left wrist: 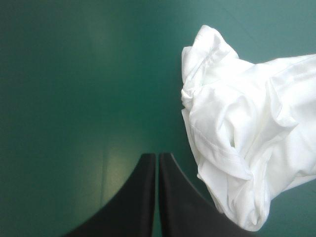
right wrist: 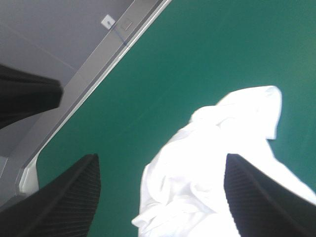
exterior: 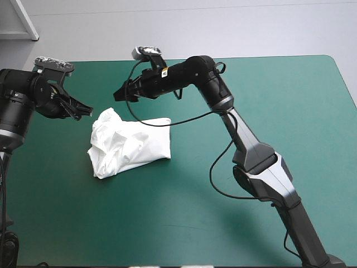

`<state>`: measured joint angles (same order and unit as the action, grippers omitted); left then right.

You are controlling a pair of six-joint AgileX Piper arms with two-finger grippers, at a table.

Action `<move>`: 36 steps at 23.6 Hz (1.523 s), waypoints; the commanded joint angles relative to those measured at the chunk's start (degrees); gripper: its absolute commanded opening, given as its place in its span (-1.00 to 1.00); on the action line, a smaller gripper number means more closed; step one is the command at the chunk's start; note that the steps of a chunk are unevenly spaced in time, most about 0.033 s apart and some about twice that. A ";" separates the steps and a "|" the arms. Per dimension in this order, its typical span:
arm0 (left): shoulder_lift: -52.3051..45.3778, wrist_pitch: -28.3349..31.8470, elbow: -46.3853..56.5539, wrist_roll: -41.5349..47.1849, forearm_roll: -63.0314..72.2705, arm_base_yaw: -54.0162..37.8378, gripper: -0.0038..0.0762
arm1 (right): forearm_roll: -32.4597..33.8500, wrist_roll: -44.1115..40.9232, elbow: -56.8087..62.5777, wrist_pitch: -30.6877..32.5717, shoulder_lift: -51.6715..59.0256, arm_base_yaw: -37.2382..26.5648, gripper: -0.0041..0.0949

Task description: Fold the cloth

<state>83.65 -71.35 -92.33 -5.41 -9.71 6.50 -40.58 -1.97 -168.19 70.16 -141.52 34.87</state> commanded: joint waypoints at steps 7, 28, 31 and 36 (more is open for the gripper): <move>-2.17 2.75 -1.38 -0.20 -0.31 -0.01 -0.86 | 8.36 1.09 9.76 -2.30 10.65 -9.95 0.33; -2.17 4.33 -1.38 0.31 1.27 -0.01 -0.86 | 8.08 8.38 45.54 -4.00 14.56 -1.29 0.21; -2.17 4.81 -1.38 0.31 1.27 -0.01 -0.86 | 8.26 8.38 45.54 -3.89 14.56 -1.12 -0.09; -2.17 4.64 -1.38 0.31 1.27 -0.01 -0.85 | 9.64 10.21 45.42 -3.88 14.56 -1.61 -0.94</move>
<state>83.65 -69.05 -92.33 -5.37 -8.10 6.50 -29.68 6.85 -121.48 67.25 -130.91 33.84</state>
